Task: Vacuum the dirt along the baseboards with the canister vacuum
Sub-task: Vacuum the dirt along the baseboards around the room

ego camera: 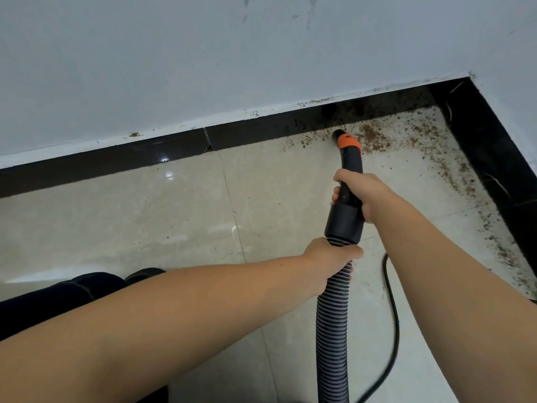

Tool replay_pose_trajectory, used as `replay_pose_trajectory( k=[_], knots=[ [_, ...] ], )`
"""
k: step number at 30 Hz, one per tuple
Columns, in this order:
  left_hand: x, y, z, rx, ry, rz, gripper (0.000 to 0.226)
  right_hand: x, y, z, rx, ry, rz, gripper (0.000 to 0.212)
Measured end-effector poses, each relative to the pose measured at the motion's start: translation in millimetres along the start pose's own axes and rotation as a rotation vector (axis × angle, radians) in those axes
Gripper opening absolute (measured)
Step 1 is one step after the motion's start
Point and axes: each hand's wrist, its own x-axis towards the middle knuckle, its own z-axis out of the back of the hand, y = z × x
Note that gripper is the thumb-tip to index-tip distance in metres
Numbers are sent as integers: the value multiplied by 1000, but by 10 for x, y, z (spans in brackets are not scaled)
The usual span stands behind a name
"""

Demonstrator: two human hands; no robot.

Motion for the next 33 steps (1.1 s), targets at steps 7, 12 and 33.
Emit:
replay_pose_trajectory(
  k=[7,12,33],
  knots=[
    [-99,227,113,-58,-62,-9,15,-144,-145,-212,-52,66,0,15],
    [-209,395,114,-93,-101,-19,15,-249,-267,-307,-111,115,9,14],
    [107,-48,124,60,-20,17,13,130,-57,-130,29,-45,49,19]
  ],
)
